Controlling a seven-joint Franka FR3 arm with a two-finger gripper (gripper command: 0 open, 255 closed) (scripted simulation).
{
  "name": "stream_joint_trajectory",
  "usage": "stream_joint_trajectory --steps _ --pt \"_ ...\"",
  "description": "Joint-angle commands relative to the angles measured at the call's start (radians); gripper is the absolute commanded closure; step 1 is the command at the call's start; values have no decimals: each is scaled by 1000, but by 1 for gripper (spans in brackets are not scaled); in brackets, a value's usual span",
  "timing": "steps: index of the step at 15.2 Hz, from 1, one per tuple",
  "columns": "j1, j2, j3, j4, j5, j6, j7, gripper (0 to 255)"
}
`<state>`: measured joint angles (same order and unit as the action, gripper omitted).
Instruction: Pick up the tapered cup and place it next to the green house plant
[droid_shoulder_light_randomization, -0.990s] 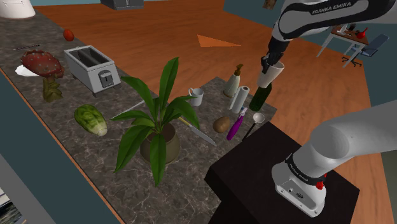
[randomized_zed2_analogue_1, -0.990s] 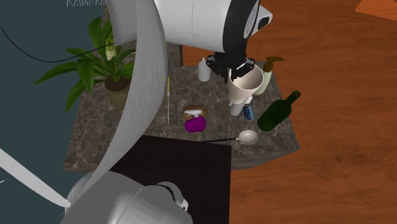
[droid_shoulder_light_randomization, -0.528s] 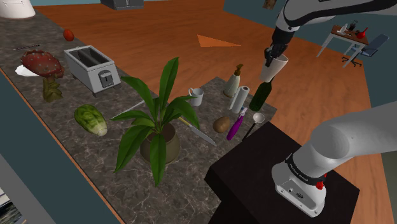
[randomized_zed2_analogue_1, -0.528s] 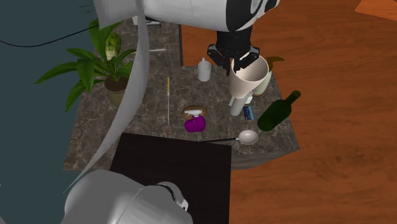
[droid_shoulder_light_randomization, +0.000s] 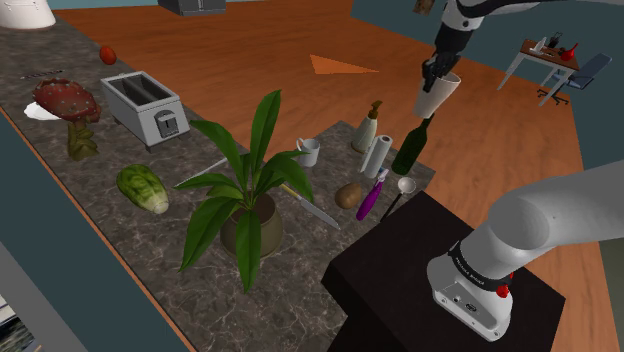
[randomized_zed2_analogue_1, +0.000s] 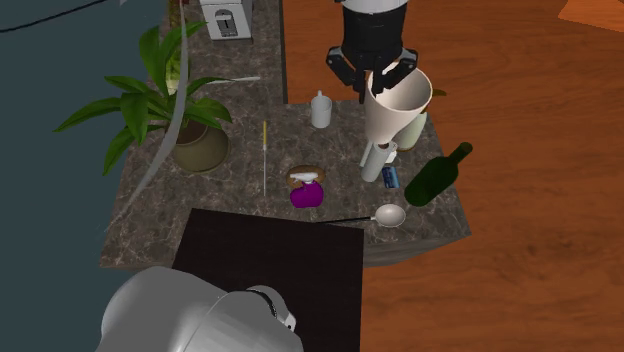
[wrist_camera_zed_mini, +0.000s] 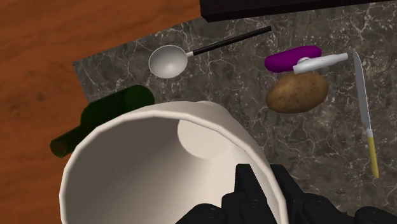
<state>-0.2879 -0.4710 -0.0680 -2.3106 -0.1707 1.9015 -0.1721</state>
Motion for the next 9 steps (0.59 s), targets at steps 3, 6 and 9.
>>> stream_joint_trajectory --steps 3,6,9 --pt "0 -5 1 51 3 -55 -8 255" --pt "1 -4 3 92 6 -95 -13 255" --pt "2 -1 5 135 8 -135 -18 255"
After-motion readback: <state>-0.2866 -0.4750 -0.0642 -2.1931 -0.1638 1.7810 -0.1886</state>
